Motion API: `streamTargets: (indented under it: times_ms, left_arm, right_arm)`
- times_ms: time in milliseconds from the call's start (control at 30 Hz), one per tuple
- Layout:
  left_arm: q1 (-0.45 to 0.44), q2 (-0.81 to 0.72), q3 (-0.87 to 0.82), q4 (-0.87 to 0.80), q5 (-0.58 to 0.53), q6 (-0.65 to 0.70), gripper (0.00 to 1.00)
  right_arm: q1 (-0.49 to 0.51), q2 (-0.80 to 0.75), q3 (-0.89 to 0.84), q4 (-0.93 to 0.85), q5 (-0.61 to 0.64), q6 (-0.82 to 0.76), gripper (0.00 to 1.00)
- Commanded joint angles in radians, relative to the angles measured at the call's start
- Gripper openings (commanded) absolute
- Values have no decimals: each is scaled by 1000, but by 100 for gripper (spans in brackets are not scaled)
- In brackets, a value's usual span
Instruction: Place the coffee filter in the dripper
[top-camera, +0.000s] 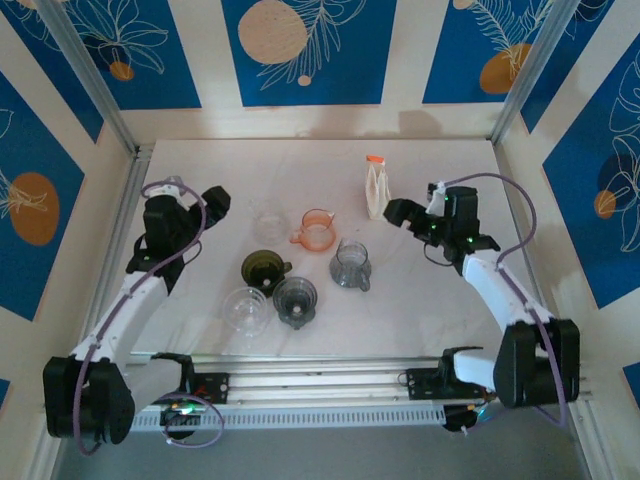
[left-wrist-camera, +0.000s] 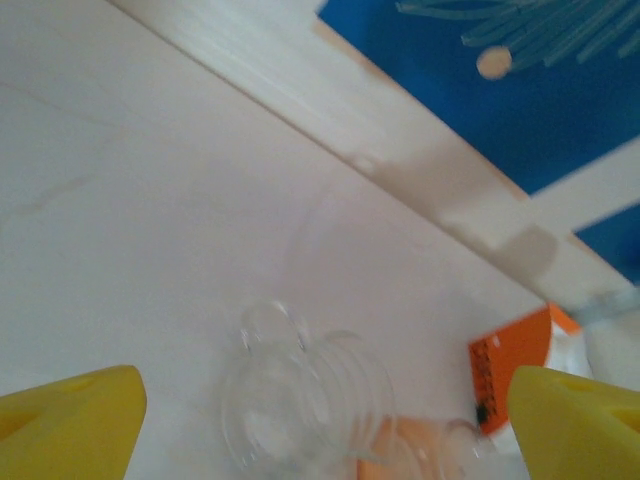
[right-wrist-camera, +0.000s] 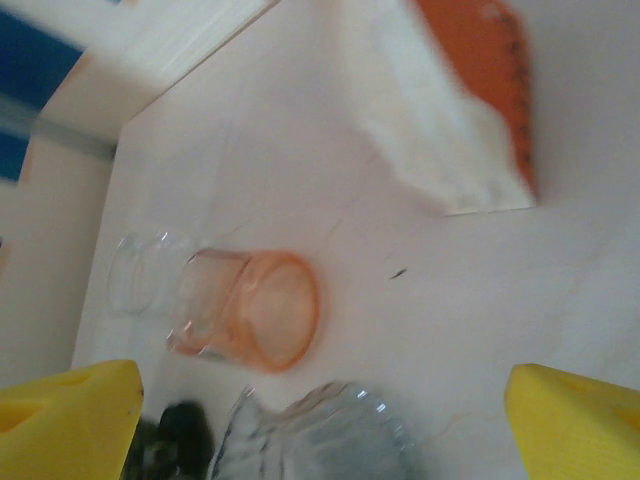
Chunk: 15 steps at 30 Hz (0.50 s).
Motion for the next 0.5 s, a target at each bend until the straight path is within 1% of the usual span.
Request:
streamTargets:
  times_ms: [0,33,67,133,167,233,367,467]
  left_arm:
    - [-62,-32,14,-181,107,36,93]
    - [-87,-42,11,-204,101,44,93]
    - [-114,-52,8,-231,88,54,93]
    - [-162,-68,3,-276,69,68,93]
    - [-185,-76,-2,-298,60,76,93]
    - [-219,-89,-9,-332,39,88,93]
    - [-241,-91,-33,-359,33,78,93]
    - [-241,-84,-49,-353,42,64,93]
  right_arm:
    - [119,-130,-45,-86,130,-104,93]
    - [170,-161,-70,-78,156,-116,92]
    - [208,-178,-85,-83,172,-124,89]
    - [292,-190,-93,-129,210,-123,62]
    - [332,-193,-103,-143,235,-128,55]
    - [389,-186,-139,-147,269,-133,55]
    - [414,-140,-186,-135,224,-107,58]
    - [446,-97,-187,-133,253,-123,59]
